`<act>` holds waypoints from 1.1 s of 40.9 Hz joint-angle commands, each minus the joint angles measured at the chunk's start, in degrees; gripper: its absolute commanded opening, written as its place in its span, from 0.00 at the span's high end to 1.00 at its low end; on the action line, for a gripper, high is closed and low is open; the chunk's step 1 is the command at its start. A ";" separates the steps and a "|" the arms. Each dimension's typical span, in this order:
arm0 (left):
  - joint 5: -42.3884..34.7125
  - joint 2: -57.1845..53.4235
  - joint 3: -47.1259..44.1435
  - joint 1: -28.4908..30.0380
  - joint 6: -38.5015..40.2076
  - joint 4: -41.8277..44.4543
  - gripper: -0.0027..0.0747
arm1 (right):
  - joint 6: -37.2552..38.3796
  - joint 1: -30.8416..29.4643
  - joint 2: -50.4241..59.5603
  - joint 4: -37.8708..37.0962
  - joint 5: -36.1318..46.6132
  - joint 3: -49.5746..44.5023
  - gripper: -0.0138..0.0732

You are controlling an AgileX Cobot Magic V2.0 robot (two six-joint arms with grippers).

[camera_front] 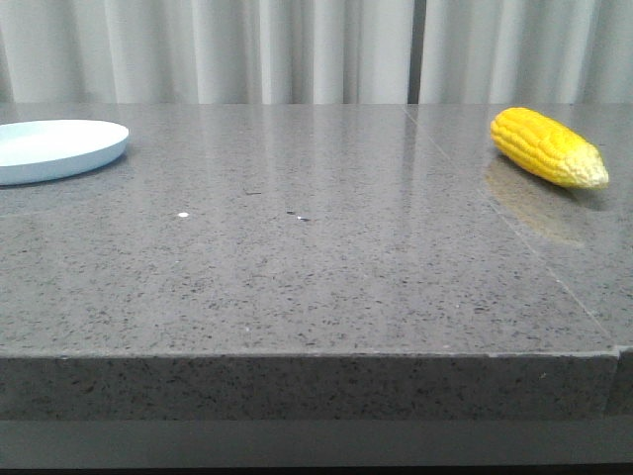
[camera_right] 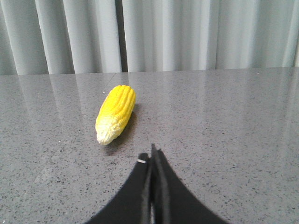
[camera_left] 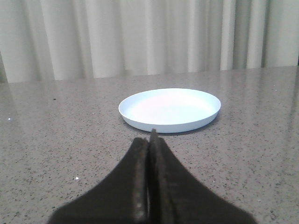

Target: Place corn on plate with both arms

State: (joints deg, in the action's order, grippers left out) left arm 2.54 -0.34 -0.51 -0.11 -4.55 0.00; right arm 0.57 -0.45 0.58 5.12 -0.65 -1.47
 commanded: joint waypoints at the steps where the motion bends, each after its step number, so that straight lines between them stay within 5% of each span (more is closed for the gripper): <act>1: -4.94 -0.88 -1.35 0.13 0.07 -0.50 0.99 | -0.20 0.14 1.03 -0.61 4.44 1.21 0.92; 35: -9.39 -0.88 -1.12 0.13 0.07 -0.50 0.99 | -0.14 0.13 1.03 -0.61 8.22 1.35 0.92; 45: -7.70 -0.38 9.71 0.13 0.35 -1.31 0.99 | -0.14 0.13 0.91 -0.61 -0.23 11.64 0.92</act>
State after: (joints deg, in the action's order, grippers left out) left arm -1.33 -0.34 2.98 -0.11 -4.55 -0.51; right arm 0.57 -0.45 0.58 5.12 -2.12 4.18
